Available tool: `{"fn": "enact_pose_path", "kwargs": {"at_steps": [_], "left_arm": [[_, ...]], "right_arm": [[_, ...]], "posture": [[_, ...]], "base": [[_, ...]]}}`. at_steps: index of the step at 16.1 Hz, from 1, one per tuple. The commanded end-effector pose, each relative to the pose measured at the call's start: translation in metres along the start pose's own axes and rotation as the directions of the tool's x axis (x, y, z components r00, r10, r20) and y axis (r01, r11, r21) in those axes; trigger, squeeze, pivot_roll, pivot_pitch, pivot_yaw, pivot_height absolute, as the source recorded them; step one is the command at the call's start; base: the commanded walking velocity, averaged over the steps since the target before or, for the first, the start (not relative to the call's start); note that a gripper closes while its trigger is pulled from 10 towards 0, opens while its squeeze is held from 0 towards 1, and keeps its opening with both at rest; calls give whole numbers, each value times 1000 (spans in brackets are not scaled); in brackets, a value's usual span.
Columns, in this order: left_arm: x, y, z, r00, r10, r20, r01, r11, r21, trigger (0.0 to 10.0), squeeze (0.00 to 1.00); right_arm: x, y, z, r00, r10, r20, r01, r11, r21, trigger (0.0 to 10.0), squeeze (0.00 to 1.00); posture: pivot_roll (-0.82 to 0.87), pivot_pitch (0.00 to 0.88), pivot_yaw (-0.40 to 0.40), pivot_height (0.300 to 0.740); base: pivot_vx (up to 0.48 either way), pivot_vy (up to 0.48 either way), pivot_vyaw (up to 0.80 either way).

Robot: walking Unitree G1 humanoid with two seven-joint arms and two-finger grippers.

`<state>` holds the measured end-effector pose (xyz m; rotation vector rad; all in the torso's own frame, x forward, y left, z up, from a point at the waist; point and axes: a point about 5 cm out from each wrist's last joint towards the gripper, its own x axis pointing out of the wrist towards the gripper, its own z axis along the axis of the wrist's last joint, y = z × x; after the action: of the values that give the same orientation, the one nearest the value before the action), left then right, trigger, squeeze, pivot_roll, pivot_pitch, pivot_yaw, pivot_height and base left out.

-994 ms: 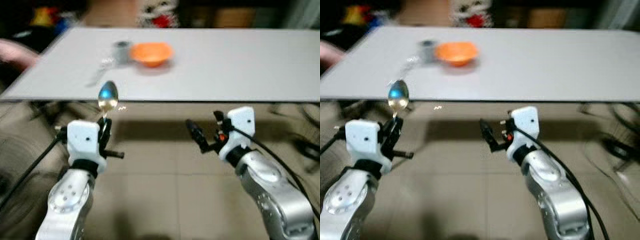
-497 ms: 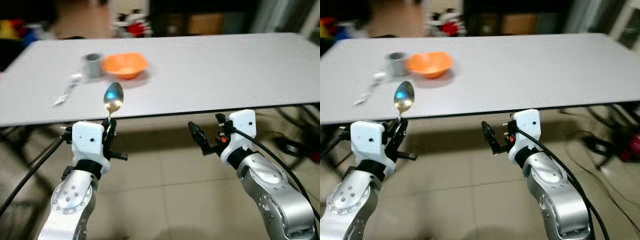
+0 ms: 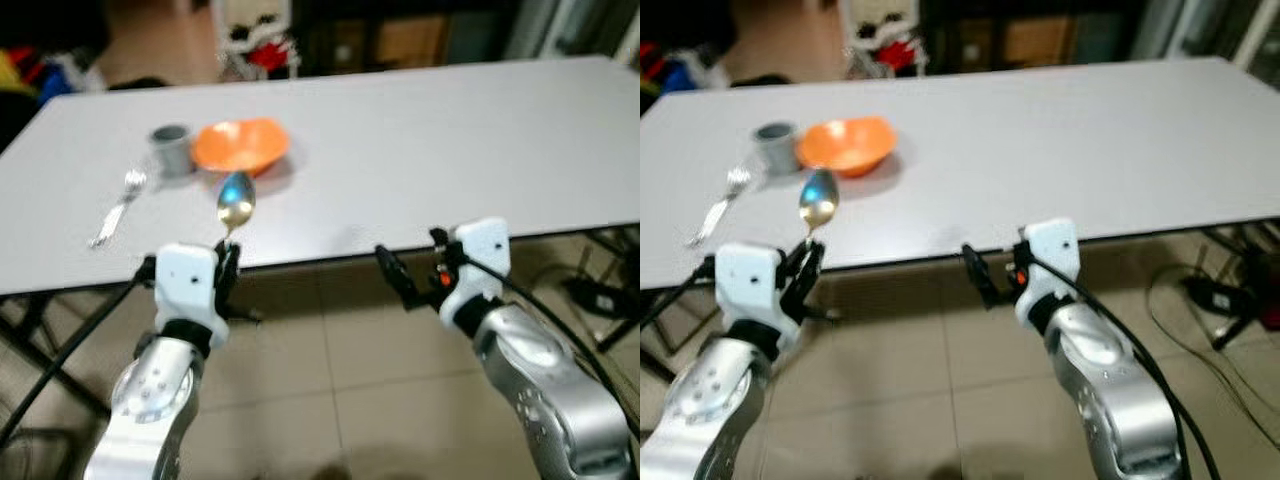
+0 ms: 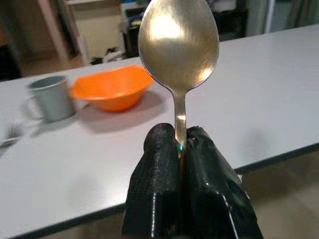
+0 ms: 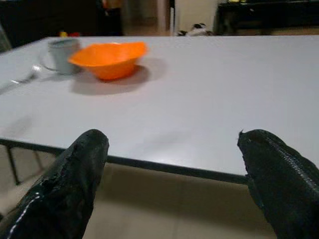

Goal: Setting the table

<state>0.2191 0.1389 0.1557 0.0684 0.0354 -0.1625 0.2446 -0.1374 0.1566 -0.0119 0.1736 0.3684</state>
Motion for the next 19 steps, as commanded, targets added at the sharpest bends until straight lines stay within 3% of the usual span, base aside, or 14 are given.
{"fn": "enact_pose_path", "kwargs": {"at_steps": [1,19], "left_arm": [[-1,1,1,1000,3,1,-3,1000,7,10000,0],[15,-13,-27,992,-63,-111,61,998,-28,10000,0]], "right_arm": [[0,1,6,1000,14,17,-14,1000,-3,10000,0],[3,7,2,998,63,-18,-63,998,-11,10000,0]], "posture": [[-83,34,45,740],[-84,28,59,740]], "base": [[319,0,0],[295,0,0]]}}
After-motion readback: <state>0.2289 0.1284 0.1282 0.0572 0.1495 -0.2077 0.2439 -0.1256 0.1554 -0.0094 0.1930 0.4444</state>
